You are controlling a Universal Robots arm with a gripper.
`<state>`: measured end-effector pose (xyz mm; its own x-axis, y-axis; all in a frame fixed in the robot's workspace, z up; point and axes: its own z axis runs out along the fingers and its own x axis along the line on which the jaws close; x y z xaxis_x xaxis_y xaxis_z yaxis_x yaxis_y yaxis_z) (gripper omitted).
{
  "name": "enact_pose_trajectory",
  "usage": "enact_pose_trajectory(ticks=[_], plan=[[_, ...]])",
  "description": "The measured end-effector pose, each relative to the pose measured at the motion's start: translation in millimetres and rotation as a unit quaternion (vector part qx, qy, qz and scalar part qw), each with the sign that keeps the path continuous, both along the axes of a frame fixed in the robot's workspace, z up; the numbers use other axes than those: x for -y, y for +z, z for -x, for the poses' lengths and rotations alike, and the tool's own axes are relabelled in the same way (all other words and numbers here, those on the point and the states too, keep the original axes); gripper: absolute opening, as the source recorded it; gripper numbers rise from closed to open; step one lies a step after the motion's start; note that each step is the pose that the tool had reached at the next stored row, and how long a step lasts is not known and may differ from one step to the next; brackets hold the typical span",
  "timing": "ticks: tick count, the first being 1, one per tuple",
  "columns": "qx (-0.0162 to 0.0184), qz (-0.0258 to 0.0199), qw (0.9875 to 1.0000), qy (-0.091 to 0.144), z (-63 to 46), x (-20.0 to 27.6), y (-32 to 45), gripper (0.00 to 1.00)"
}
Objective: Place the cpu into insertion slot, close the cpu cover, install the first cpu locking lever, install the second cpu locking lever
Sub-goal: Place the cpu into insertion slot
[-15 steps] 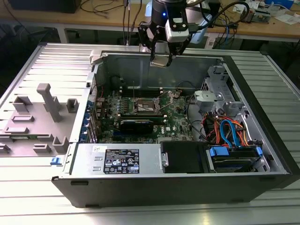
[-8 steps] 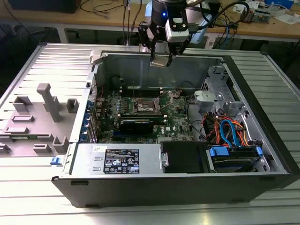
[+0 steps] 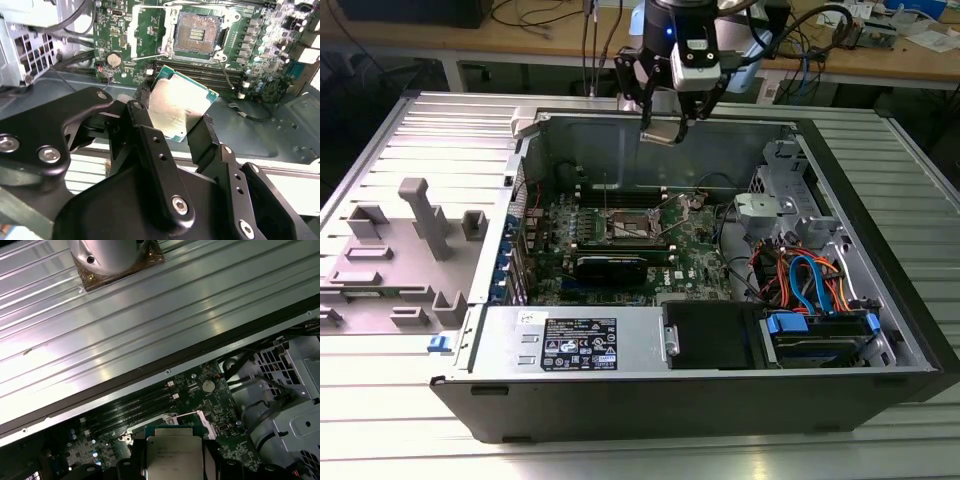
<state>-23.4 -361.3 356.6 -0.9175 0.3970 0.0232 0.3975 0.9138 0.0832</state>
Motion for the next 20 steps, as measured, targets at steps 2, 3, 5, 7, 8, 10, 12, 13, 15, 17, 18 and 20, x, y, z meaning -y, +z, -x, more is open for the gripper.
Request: enact_pose_trajectory(ticks=[2, 3, 5, 7, 8, 10, 12, 13, 15, 17, 18, 20], plan=[[0.0000, 0.0004, 0.9998, -0.019, 0.0, 0.0, -0.8, 0.54], [0.0000, 0.0004, 0.9997, -0.026, 0.0, 0.0, -1.2, 0.54], [-0.0003, 0.0006, 0.9987, -0.050, 0.0, 0.0, -2.0, 0.54], [-0.0006, 0.0006, 0.9979, -0.064, 0.0, 0.0, -2.5, 0.54], [-0.0007, 0.0006, 0.9975, -0.071, 0.0, 0.0, -2.7, 0.54], [-0.0010, 0.0006, 0.9965, -0.084, 0.0, 0.0, -3.3, 0.54], [-0.0013, 0.0006, 0.9956, -0.094, 0.0, 0.0, -3.8, 0.54], [-0.0014, 0.0006, 0.9952, -0.098, 0.0, 0.0, -4.0, 0.54], [-0.0018, 0.0007, 0.9940, -0.109, 0.0, 0.0, -4.5, 0.54], [-0.0021, 0.0008, 0.9929, -0.119, 0.0, 0.0, -5.0, 0.54], [-0.0023, 0.0008, 0.9921, -0.125, 0.0, 0.0, -5.3, 0.54], [-0.0026, 0.0009, 0.9900, -0.141, 0.0, 0.0, -6.1, 0.54]])
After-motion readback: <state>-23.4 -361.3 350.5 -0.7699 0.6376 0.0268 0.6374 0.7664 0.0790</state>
